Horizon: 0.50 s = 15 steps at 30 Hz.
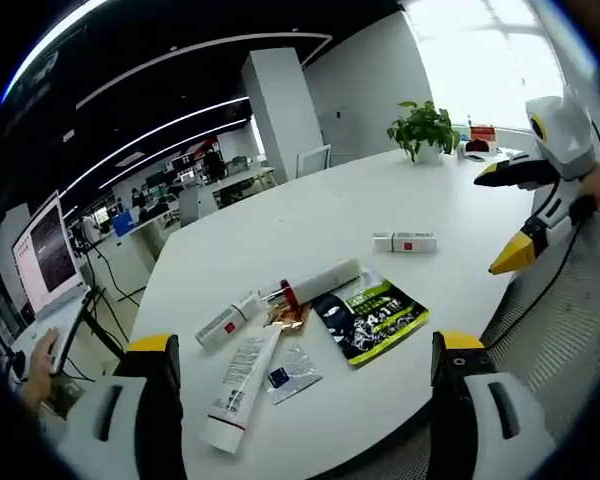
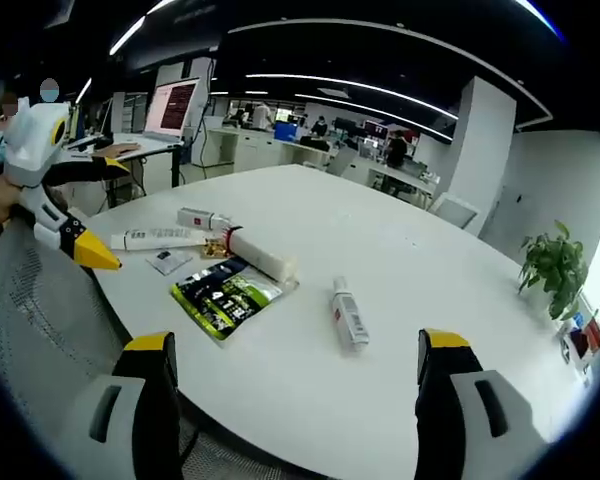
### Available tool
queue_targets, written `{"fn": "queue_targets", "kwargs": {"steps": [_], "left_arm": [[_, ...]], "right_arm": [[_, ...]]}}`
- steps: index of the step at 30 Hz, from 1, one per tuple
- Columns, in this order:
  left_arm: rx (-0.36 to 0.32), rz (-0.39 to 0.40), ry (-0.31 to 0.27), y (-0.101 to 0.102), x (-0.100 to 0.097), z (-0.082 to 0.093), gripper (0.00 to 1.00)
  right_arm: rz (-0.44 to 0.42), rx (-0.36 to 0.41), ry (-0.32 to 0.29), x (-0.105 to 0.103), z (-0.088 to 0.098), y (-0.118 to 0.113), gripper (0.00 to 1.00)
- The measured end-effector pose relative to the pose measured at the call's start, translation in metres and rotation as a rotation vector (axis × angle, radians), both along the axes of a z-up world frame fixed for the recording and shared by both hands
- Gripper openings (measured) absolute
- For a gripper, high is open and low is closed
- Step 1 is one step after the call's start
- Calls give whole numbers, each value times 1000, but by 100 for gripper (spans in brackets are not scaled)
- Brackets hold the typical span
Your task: Arrange the skincare products in the storage area until every visible bottle or jar stands upright without overlapping.
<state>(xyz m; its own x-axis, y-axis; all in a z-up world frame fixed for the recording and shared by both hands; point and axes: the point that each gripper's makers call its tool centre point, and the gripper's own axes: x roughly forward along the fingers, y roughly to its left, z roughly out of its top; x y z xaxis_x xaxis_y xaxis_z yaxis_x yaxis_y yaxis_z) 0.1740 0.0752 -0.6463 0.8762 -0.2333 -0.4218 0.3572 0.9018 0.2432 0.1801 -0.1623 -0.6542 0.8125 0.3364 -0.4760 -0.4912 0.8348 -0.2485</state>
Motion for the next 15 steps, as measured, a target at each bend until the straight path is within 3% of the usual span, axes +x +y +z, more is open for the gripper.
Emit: {"fn": "queue_targets", "kwargs": {"steps": [15], "left_arm": [[11,-13,7,-2,-1,-1,99]], "right_arm": [[-5,0,-5,0,1,-1,100]]}}
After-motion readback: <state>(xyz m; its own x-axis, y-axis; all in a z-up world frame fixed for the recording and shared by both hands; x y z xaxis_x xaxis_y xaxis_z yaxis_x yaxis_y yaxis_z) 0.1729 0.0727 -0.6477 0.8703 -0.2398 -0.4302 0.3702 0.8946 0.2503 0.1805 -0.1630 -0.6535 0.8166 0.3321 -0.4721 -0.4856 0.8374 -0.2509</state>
